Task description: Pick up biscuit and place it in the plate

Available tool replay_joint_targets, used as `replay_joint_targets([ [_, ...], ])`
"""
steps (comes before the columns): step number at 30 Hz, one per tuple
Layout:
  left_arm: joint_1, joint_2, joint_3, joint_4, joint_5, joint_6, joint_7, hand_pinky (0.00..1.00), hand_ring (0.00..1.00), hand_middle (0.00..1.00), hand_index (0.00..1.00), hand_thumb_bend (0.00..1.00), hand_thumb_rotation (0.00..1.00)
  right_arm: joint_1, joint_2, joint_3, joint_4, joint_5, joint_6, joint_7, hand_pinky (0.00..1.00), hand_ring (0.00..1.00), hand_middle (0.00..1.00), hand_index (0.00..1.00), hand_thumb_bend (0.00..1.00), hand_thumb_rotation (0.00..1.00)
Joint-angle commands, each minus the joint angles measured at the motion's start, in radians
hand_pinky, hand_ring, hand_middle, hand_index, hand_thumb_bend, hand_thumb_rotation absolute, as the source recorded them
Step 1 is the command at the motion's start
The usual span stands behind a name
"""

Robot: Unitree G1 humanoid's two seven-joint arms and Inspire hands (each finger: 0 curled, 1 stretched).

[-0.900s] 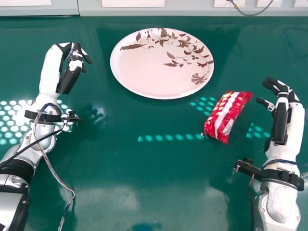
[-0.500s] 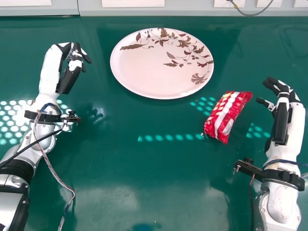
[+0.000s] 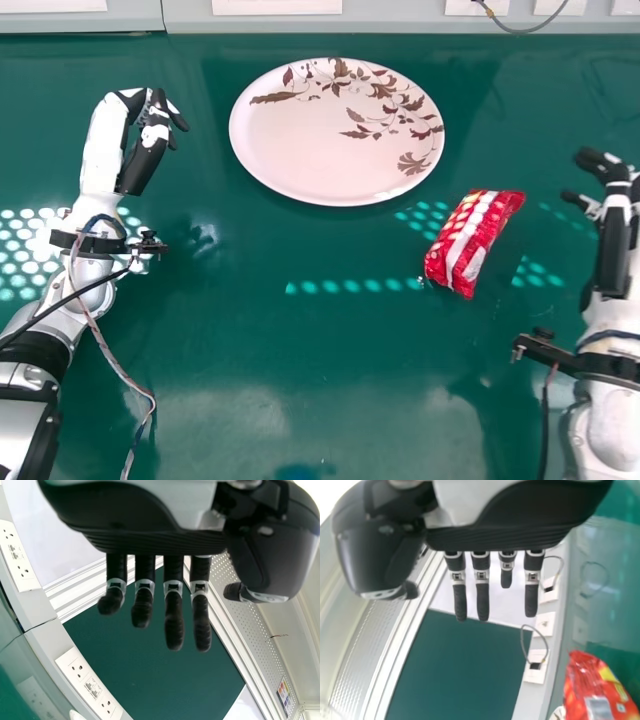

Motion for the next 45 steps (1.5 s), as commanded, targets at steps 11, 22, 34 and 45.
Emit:
replay_joint_targets([
  [11, 0.015, -0.008, -0.005, 0.01, 0.01, -0.003, 0.014, 0.09, 0.13, 0.22, 0.34, 0.29, 0.27, 0.051, -0.269, -0.042, -0.15, -0.067, 0.144, 0.242, 0.77, 0.9, 0.95, 0.99, 0.96, 0.21],
  [22, 0.018, -0.014, -0.003, 0.009, 0.006, 0.001, 0.012, 0.09, 0.13, 0.21, 0.34, 0.3, 0.29, 0.01, -0.486, -0.06, -0.149, -0.132, 0.166, 0.413, 0.82, 0.94, 0.99, 1.0, 1.0, 0.23],
  [34, 0.013, -0.009, -0.001, 0.012, -0.001, -0.002, 0.0, 0.15, 0.19, 0.27, 0.34, 0.3, 0.31, -0.083, -0.678, 0.022, -0.097, -0.28, 0.157, 0.561, 0.83, 1.0, 1.0, 1.0, 1.0, 0.27],
  [45, 0.009, -0.001, -0.003, 0.016, 0.007, -0.011, -0.002, 0.12, 0.17, 0.25, 0.34, 0.29, 0.24, -0.127, -0.825, 0.008, -0.049, -0.346, 0.048, 0.63, 0.8, 1.0, 1.0, 1.0, 1.0, 0.42],
])
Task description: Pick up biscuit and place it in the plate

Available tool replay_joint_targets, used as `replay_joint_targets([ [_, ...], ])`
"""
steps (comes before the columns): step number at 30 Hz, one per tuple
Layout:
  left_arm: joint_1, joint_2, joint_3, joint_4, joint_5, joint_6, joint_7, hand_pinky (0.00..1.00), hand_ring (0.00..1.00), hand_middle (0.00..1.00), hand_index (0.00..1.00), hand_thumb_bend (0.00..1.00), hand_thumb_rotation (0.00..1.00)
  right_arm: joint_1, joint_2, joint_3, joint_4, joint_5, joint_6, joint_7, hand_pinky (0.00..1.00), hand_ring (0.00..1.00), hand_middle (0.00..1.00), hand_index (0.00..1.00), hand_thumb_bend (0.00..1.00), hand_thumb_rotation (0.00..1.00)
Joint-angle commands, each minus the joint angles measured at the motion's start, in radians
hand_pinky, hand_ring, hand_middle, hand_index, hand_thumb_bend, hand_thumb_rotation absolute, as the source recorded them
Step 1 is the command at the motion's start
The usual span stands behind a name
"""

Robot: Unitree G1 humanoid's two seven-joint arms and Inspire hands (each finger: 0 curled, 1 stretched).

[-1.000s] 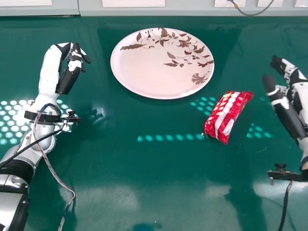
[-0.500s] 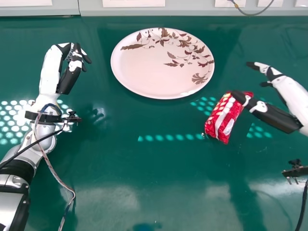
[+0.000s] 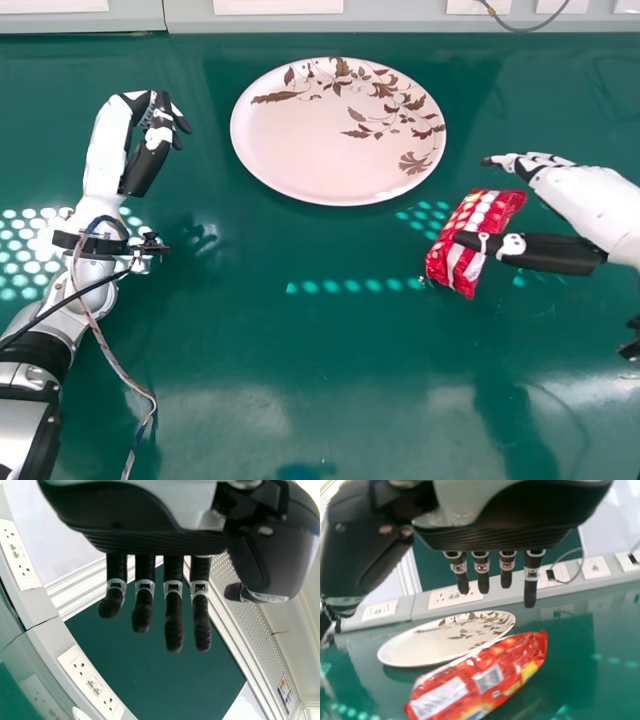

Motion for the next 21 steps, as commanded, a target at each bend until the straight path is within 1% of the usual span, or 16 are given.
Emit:
replay_joint_targets([
  [1, 0.009, 0.003, -0.002, 0.012, 0.001, -0.009, 0.003, 0.12, 0.17, 0.25, 0.34, 0.29, 0.25, -0.015, -0.026, -0.013, 0.0, 0.003, -0.007, 0.02, 0.8, 1.0, 1.0, 1.0, 1.0, 0.42],
  [5, 0.008, 0.002, -0.002, 0.009, 0.004, -0.007, 0.005, 0.12, 0.16, 0.24, 0.34, 0.29, 0.27, -0.042, -0.05, -0.015, -0.014, 0.006, 0.018, 0.068, 0.81, 1.0, 1.0, 1.0, 1.0, 0.4],
  [8, 0.011, -0.001, -0.001, 0.009, -0.003, -0.005, -0.003, 0.13, 0.17, 0.25, 0.34, 0.29, 0.27, -0.048, -0.04, -0.011, -0.018, 0.0, 0.019, 0.066, 0.8, 1.0, 1.0, 1.0, 1.0, 0.39],
  [10, 0.012, 0.0, -0.001, 0.008, -0.002, -0.004, -0.003, 0.12, 0.16, 0.24, 0.34, 0.29, 0.27, -0.048, -0.031, -0.009, -0.013, -0.002, 0.007, 0.053, 0.8, 1.0, 1.0, 1.0, 1.0, 0.34],
  [13, 0.012, 0.005, -0.004, 0.008, 0.007, -0.007, 0.007, 0.11, 0.15, 0.23, 0.34, 0.29, 0.28, -0.052, -0.034, -0.007, -0.003, -0.004, -0.008, 0.049, 0.81, 1.0, 1.0, 1.0, 1.0, 0.34],
  [14, 0.011, 0.006, -0.004, 0.009, 0.009, -0.01, 0.009, 0.11, 0.15, 0.23, 0.34, 0.29, 0.27, -0.056, -0.048, -0.005, 0.003, -0.014, -0.021, 0.051, 0.81, 1.0, 1.0, 1.0, 1.0, 0.35],
  [16, 0.009, 0.007, -0.004, 0.013, 0.009, -0.013, 0.008, 0.13, 0.18, 0.26, 0.34, 0.28, 0.26, -0.066, -0.077, 0.0, 0.009, -0.04, -0.043, 0.062, 0.83, 1.0, 1.0, 1.0, 1.0, 0.38],
  [18, 0.007, 0.004, -0.003, 0.014, 0.003, -0.012, -0.001, 0.13, 0.18, 0.26, 0.34, 0.28, 0.25, -0.084, -0.111, 0.007, 0.019, -0.062, -0.074, 0.074, 0.83, 1.0, 1.0, 1.0, 1.0, 0.36],
  [21, 0.005, 0.0, -0.001, 0.012, -0.006, -0.006, -0.016, 0.14, 0.18, 0.27, 0.34, 0.29, 0.26, -0.112, -0.143, 0.016, 0.034, -0.079, -0.112, 0.08, 0.83, 0.99, 1.0, 1.0, 1.0, 0.33],
])
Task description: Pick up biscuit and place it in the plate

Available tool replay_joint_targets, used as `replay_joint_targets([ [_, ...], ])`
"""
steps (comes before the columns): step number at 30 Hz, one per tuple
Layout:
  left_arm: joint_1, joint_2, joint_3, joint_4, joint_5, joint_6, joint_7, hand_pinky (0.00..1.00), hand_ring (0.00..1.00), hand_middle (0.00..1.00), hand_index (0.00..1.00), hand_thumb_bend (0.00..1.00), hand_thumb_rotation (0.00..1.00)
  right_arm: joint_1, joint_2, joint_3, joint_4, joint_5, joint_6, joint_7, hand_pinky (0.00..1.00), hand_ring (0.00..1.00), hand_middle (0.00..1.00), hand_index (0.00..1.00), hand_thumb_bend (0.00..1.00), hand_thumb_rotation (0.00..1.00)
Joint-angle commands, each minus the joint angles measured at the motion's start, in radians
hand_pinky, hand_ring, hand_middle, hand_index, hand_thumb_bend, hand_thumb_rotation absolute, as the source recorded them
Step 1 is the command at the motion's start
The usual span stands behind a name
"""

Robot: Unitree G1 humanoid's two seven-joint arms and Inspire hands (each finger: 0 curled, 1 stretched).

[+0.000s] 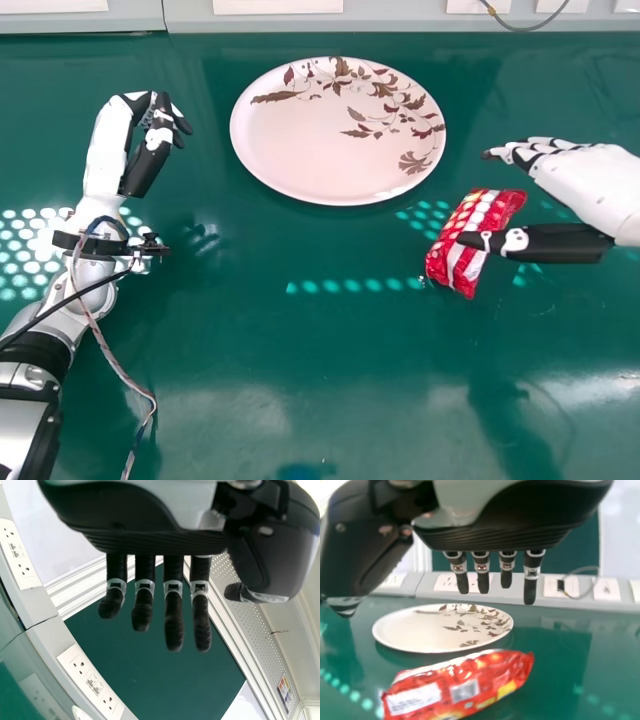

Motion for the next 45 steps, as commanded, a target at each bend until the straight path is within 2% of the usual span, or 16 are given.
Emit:
replay_joint_targets([
  [1, 0.007, -0.004, 0.001, 0.007, -0.014, 0.0, -0.018, 0.14, 0.18, 0.26, 0.34, 0.29, 0.28, -0.024, -0.031, 0.011, 0.013, -0.007, -0.028, 0.009, 0.82, 0.99, 1.0, 1.0, 1.0, 0.31],
  [4, 0.009, -0.007, 0.004, 0.004, -0.022, -0.002, -0.03, 0.17, 0.21, 0.28, 0.34, 0.28, 0.27, -0.051, -0.048, 0.025, 0.021, -0.009, -0.042, 0.024, 0.82, 0.98, 1.0, 1.0, 1.0, 0.3],
  [9, 0.01, -0.001, 0.001, 0.002, -0.012, -0.011, -0.017, 0.12, 0.16, 0.24, 0.34, 0.28, 0.25, -0.104, -0.073, 0.063, 0.045, -0.023, -0.105, 0.025, 0.81, 0.97, 1.0, 1.0, 1.0, 0.29],
  [15, 0.012, 0.004, 0.0, 0.001, -0.008, -0.004, -0.016, 0.14, 0.19, 0.27, 0.34, 0.28, 0.28, -0.172, -0.118, 0.119, 0.096, -0.103, -0.235, -0.009, 0.81, 0.95, 1.0, 1.0, 1.0, 0.32],
  [18, 0.011, 0.002, 0.001, 0.001, -0.012, -0.005, -0.022, 0.13, 0.17, 0.25, 0.34, 0.29, 0.27, -0.214, -0.133, 0.145, 0.137, -0.157, -0.332, -0.064, 0.78, 0.96, 1.0, 1.0, 1.0, 0.28],
  [20, 0.012, 0.001, 0.001, -0.002, -0.014, -0.002, -0.025, 0.16, 0.2, 0.28, 0.34, 0.28, 0.3, -0.242, -0.141, 0.163, 0.168, -0.176, -0.39, -0.094, 0.78, 0.99, 1.0, 1.0, 1.0, 0.27],
  [27, 0.011, 0.003, 0.001, -0.001, -0.015, -0.004, -0.032, 0.14, 0.18, 0.26, 0.34, 0.29, 0.33, -0.333, -0.15, 0.221, 0.245, -0.237, -0.509, -0.139, 0.76, 1.0, 1.0, 1.0, 1.0, 0.25],
  [34, 0.014, 0.001, 0.002, -0.011, -0.017, 0.008, -0.038, 0.17, 0.21, 0.28, 0.34, 0.28, 0.34, -0.422, -0.163, 0.272, 0.305, -0.29, -0.616, -0.161, 0.81, 1.0, 1.0, 1.0, 1.0, 0.26],
  [41, 0.023, -0.001, 0.008, -0.023, -0.029, 0.015, -0.054, 0.14, 0.18, 0.26, 0.34, 0.27, 0.28, -0.498, -0.172, 0.321, 0.342, -0.283, -0.665, -0.117, 0.89, 1.0, 1.0, 1.0, 1.0, 0.26],
  [45, 0.024, -0.001, 0.009, -0.024, -0.032, 0.013, -0.061, 0.13, 0.17, 0.24, 0.34, 0.27, 0.27, -0.528, -0.173, 0.331, 0.346, -0.265, -0.675, -0.094, 0.9, 1.0, 1.0, 1.0, 1.0, 0.26],
])
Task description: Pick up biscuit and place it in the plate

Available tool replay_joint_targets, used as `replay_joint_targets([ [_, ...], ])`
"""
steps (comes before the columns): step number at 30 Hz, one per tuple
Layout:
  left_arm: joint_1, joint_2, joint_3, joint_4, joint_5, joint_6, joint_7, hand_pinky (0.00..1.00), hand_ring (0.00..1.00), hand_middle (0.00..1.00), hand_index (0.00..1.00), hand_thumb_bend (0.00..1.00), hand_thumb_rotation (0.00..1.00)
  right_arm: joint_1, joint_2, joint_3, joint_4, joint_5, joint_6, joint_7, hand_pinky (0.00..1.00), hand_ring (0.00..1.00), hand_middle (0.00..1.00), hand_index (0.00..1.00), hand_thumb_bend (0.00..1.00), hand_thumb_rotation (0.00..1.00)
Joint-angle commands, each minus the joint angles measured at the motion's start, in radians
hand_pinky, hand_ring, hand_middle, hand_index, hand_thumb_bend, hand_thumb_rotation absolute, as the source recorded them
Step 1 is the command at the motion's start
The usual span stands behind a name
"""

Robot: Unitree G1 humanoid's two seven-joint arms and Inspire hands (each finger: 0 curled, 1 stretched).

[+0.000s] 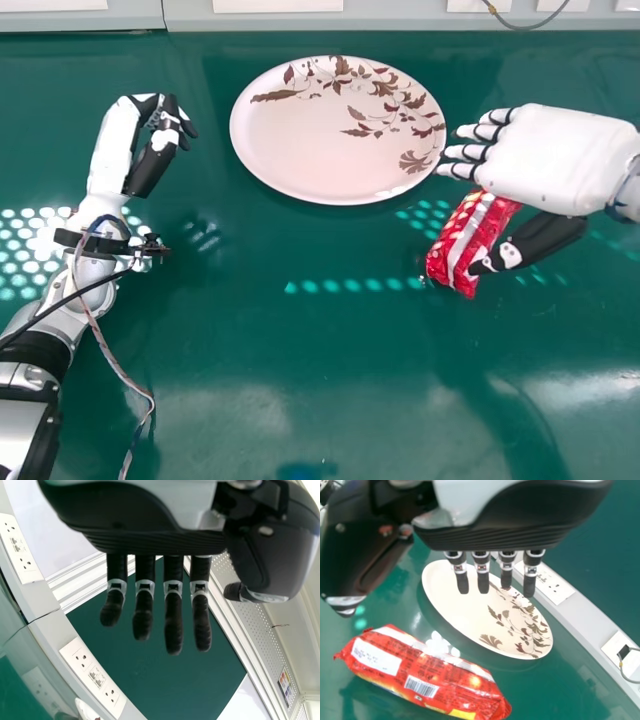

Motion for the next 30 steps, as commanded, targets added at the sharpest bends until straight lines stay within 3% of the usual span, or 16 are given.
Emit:
replay_joint_targets([
  [1, 0.022, -0.003, 0.008, -0.006, -0.017, -0.001, -0.01, 0.12, 0.16, 0.24, 0.34, 0.27, 0.25, -0.028, -0.023, 0.012, 0.003, 0.028, -0.009, 0.027, 0.9, 1.0, 1.0, 1.0, 1.0, 0.26],
  [10, 0.025, -0.008, 0.009, -0.007, -0.021, 0.007, -0.014, 0.14, 0.18, 0.25, 0.34, 0.29, 0.29, -0.1, -0.04, 0.043, -0.006, 0.07, -0.029, 0.135, 0.84, 1.0, 1.0, 1.0, 1.0, 0.28],
  [26, 0.038, -0.006, 0.016, -0.016, -0.044, -0.002, -0.036, 0.13, 0.17, 0.24, 0.34, 0.28, 0.23, -0.049, -0.043, 0.028, 0.048, 0.105, -0.097, 0.11, 0.78, 0.99, 1.0, 1.0, 1.0, 0.26],
  [30, 0.041, -0.004, 0.018, -0.016, -0.05, -0.011, -0.037, 0.13, 0.16, 0.24, 0.34, 0.29, 0.26, -0.015, -0.045, 0.022, 0.058, 0.107, -0.114, 0.097, 0.79, 0.99, 1.0, 1.0, 1.0, 0.24],
])
